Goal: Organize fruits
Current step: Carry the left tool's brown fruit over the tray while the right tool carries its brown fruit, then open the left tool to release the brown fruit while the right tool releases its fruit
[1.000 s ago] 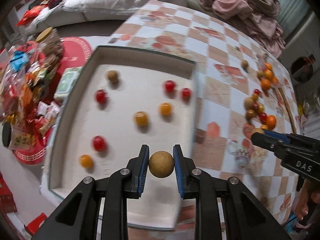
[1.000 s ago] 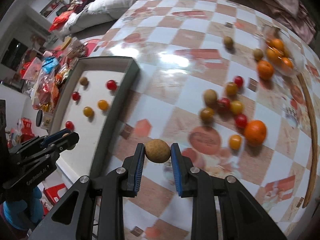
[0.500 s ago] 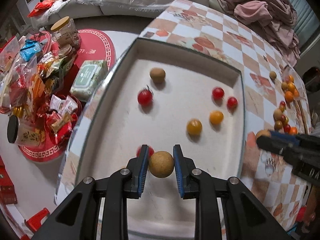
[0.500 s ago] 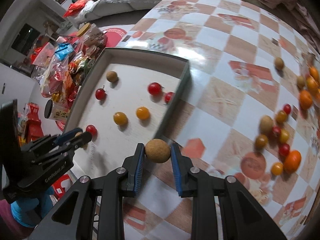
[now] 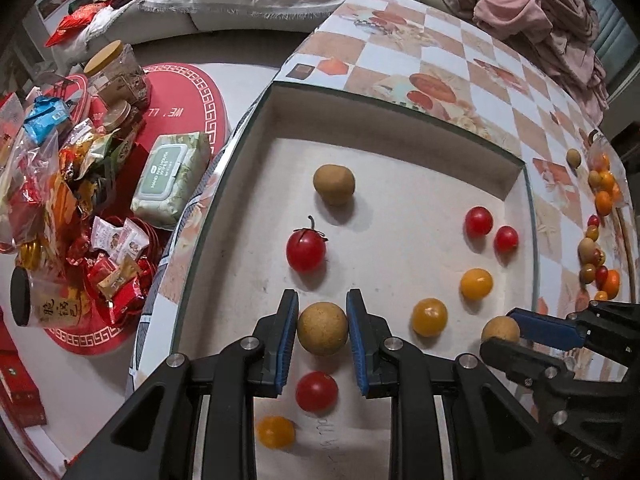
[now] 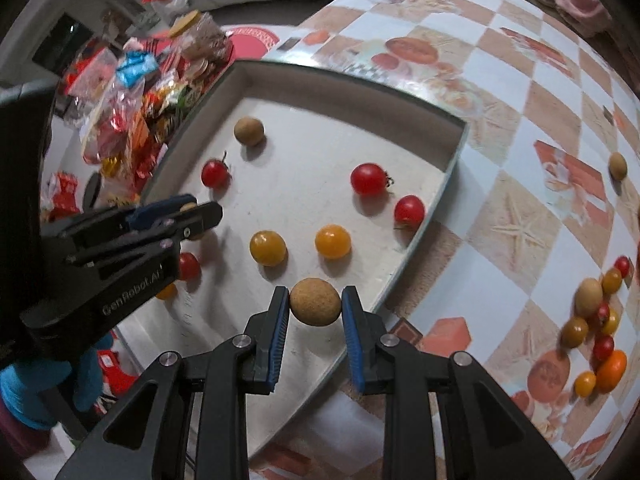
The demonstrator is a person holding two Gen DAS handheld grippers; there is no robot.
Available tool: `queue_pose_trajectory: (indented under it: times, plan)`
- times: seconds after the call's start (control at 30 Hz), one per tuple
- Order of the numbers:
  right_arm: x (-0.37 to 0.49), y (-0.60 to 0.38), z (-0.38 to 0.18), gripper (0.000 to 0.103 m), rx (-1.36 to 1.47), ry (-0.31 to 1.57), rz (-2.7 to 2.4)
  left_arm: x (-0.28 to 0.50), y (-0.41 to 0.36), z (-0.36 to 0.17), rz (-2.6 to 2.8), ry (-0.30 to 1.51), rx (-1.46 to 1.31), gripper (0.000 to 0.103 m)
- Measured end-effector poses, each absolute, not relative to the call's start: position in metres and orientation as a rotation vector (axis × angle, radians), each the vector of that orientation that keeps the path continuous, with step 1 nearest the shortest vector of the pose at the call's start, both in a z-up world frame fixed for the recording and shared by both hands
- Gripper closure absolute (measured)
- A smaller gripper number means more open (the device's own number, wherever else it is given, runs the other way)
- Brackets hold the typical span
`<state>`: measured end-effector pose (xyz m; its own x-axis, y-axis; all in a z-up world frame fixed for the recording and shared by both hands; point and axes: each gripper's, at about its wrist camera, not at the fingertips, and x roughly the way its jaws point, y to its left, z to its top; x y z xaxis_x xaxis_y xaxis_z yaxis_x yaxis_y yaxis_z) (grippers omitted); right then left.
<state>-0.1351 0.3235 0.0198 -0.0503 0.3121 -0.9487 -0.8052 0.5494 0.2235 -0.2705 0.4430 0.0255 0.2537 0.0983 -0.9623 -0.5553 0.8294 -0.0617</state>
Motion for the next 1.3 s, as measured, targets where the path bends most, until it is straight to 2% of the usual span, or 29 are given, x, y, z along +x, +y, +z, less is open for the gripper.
queue_pose_trajectory:
  times: [0.4, 0.43, 0.47, 0.53, 0.77, 0.93, 1.1, 1.2, 1.3]
  plan:
    - [-0.154, 0.336, 0.006, 0.074, -0.631, 1.277, 1.015, -0.269, 0.443, 0.018, 0.426, 1.275, -0.41, 0.076]
    - [-0.155, 0.336, 0.005, 0.074, -0.638, 1.276, 1.019, -0.269, 0.443, 0.018, 0.421, 1.275, -0.417, 0.072]
    - [-0.156, 0.336, 0.005, 0.074, -0.643, 1.271, 1.02, -0.27, 0.443, 0.018, 0.416, 1.274, -0.421, 0.05]
    - [-0.157, 0.335, 0.006, 0.074, -0.649, 1.263, 1.022, -0.272, 0.442, 0.023, 0.435, 1.239, -0.401, 0.031]
    - [-0.162, 0.336, 0.004, 0.072, -0.653, 1.257, 1.021, -0.274, 0.445, 0.027, 0.443, 1.245, -0.402, 0.031]
    - [-0.172, 0.339, 0.005, 0.047, -0.669, 1.243, 1.059, -0.28, 0.449, 0.038, 0.46, 1.229, -0.407, 0.028]
    - [-0.18, 0.338, 0.011, 0.044, -0.668, 1.226, 1.065, -0.282, 0.451, 0.042, 0.469, 1.236, -0.412, 0.028]
    - [-0.181, 0.336, 0.019, 0.024, -0.652, 1.218, 1.074, -0.283, 0.451, 0.043, 0.474, 1.24, -0.419, 0.028]
    - [-0.183, 0.333, 0.029, 0.023, -0.636, 1.198, 1.084, -0.283, 0.45, 0.044, 0.479, 1.251, -0.416, 0.028]
